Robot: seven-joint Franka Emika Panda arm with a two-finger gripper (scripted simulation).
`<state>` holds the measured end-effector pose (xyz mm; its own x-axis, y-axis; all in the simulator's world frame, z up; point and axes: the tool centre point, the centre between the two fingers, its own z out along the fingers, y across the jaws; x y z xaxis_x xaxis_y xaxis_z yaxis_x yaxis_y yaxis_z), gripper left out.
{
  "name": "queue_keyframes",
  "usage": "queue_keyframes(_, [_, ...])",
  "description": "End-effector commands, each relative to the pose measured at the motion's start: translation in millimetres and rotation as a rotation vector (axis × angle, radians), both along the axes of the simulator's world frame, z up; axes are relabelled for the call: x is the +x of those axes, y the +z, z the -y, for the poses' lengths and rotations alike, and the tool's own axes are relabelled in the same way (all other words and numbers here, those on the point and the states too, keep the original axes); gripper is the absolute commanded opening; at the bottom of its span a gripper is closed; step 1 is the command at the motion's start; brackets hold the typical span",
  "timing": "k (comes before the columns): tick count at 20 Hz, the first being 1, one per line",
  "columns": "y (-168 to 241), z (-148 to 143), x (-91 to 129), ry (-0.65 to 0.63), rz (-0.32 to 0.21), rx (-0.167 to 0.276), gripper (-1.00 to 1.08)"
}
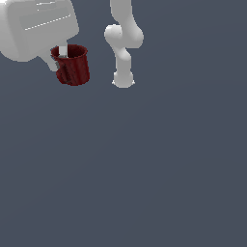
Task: Pick up the object and move it to a goal position.
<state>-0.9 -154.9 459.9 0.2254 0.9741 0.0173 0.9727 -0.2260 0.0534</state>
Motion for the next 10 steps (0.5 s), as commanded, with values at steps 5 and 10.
queue_keyframes(5, [18,10,0,0.000,0.002,-0.001,-1.00])
queue_keyframes(10, [22,12,1,0.000,0.002,-0.001,-1.00])
